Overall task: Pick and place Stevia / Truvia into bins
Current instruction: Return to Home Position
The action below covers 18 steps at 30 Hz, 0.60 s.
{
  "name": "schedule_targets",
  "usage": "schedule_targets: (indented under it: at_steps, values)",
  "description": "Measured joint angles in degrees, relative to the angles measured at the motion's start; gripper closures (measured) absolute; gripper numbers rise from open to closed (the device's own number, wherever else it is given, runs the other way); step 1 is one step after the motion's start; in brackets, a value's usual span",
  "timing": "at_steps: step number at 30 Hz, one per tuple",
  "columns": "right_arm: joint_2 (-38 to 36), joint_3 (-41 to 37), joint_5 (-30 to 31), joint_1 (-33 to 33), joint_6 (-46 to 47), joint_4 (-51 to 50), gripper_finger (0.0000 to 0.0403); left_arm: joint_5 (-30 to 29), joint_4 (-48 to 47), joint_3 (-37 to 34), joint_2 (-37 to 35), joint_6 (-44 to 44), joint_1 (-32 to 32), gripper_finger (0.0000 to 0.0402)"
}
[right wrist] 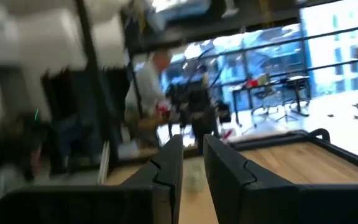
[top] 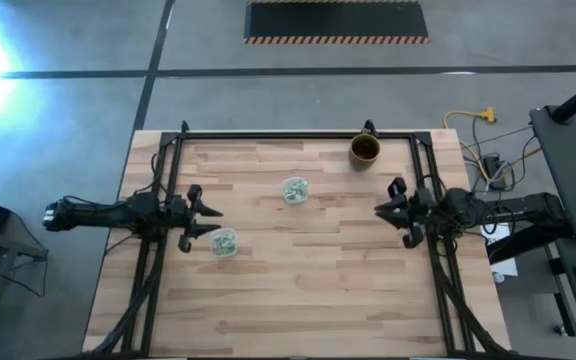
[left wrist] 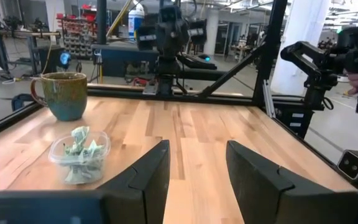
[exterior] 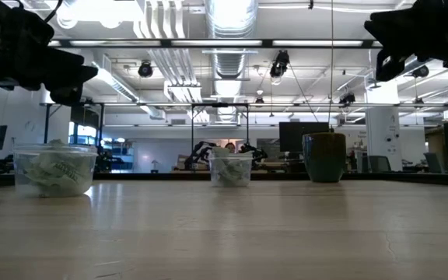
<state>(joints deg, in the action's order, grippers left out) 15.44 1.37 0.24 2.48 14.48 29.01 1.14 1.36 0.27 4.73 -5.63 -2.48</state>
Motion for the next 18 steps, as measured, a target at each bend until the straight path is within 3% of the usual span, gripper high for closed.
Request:
schedule_targets:
  at_steps: [6,13,18]
  values:
    - [0.00,-0.76,-3.32,0.02,-5.42,-4.03,0.0346,-0.02,0.89,0.17,-0.02,0.00,0.00,0.0260]
    - [0.02,-0.85,-3.27,0.02,-4.31,-14.96,0.0346,-0.01,1.03,0.17,0.14,0.03,0.00,0.0260]
    - [0.02,-0.83,-2.09,0.00,-5.89,-16.07,0.0346,0.00,1.12,0.17,0.10,0.50,0.00,0.0260]
